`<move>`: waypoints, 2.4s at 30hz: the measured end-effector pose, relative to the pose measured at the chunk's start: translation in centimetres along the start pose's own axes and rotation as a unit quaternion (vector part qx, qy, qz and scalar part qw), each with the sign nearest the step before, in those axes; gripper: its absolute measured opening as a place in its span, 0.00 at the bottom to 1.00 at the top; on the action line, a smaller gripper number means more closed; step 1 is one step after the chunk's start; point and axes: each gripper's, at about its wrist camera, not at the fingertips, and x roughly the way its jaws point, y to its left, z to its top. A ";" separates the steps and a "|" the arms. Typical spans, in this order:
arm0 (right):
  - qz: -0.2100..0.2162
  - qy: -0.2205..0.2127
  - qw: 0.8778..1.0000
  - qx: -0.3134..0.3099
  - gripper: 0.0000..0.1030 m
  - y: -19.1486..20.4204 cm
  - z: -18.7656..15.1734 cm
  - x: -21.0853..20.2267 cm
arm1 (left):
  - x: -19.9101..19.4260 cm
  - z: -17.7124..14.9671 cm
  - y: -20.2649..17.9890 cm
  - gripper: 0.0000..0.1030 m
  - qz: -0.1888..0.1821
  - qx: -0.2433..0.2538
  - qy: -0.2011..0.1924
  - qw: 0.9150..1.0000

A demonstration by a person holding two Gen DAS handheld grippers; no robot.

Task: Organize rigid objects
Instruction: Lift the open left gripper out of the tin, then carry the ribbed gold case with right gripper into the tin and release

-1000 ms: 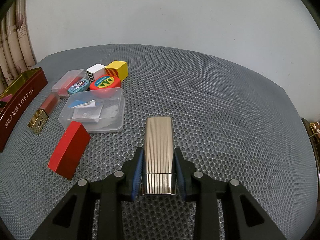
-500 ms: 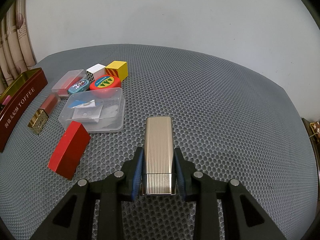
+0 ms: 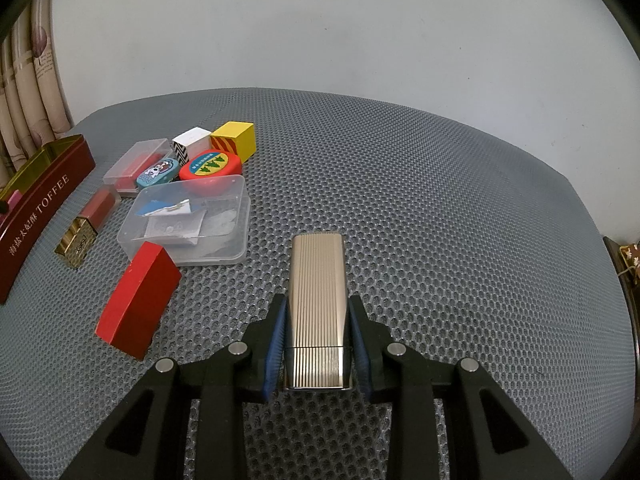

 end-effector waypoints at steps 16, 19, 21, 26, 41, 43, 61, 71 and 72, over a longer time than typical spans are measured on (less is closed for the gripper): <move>0.003 0.008 1.000 0.020 0.29 -0.4 0.3 0.0 | -3.6 -3.1 -2.0 0.60 0.031 -0.029 -0.068 0.997; -0.003 0.004 1.000 0.021 0.29 -0.1 0.7 -0.6 | -3.7 -3.2 -2.0 0.62 0.034 -0.037 -0.074 0.996; -0.007 -0.002 1.000 0.022 0.29 0.2 1.2 -1.4 | -3.7 -3.3 -1.8 0.62 0.036 -0.044 -0.072 0.996; -0.002 -0.018 1.000 0.011 0.29 1.9 2.6 -3.2 | -3.8 -3.3 -0.8 0.64 0.022 -0.068 -0.061 0.996; 0.106 -0.021 0.991 -0.079 0.29 16.0 7.8 -5.4 | -2.5 -3.1 1.5 0.69 0.049 -0.111 -0.060 0.991; 0.121 -0.021 0.988 -0.093 0.29 18.2 8.3 -5.1 | -2.3 -3.1 1.9 0.69 0.053 -0.122 -0.059 0.989; 0.170 0.030 0.965 -0.197 0.29 32.9 12.6 -0.3 | -0.2 -3.4 4.8 0.70 0.056 -0.177 -0.040 0.982; 0.150 0.078 0.956 -0.241 0.29 35.7 12.7 3.1 | 0.0 -3.4 4.7 0.70 0.053 -0.169 -0.037 0.984; 0.150 0.082 0.955 -0.241 0.29 35.7 12.6 3.3 | 0.0 -3.4 4.7 0.70 0.052 -0.169 -0.037 0.984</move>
